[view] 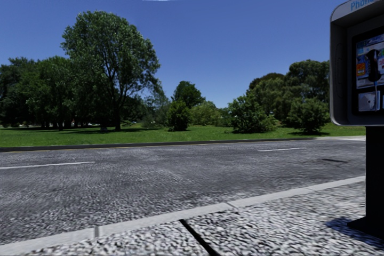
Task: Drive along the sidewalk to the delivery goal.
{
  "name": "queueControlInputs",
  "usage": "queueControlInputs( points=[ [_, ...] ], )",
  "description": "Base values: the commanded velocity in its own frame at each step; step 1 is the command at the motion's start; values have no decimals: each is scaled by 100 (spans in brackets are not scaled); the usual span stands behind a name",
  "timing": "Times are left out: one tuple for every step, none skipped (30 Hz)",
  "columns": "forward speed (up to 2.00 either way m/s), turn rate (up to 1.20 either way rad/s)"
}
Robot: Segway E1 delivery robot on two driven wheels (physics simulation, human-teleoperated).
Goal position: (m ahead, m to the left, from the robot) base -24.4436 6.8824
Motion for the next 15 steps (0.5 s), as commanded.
queueControlInputs(
  points=[
    [-67,65],
    [-67,66],
    [-67,66],
    [-67,67],
    [-67,67],
    [-67,67],
    [-67,67],
    [-67,67],
    [-68,67],
    [-68,67],
    [-68,67],
    [-73,67],
    [-76,67],
    [-76,67],
    [-76,67]
  ],
)
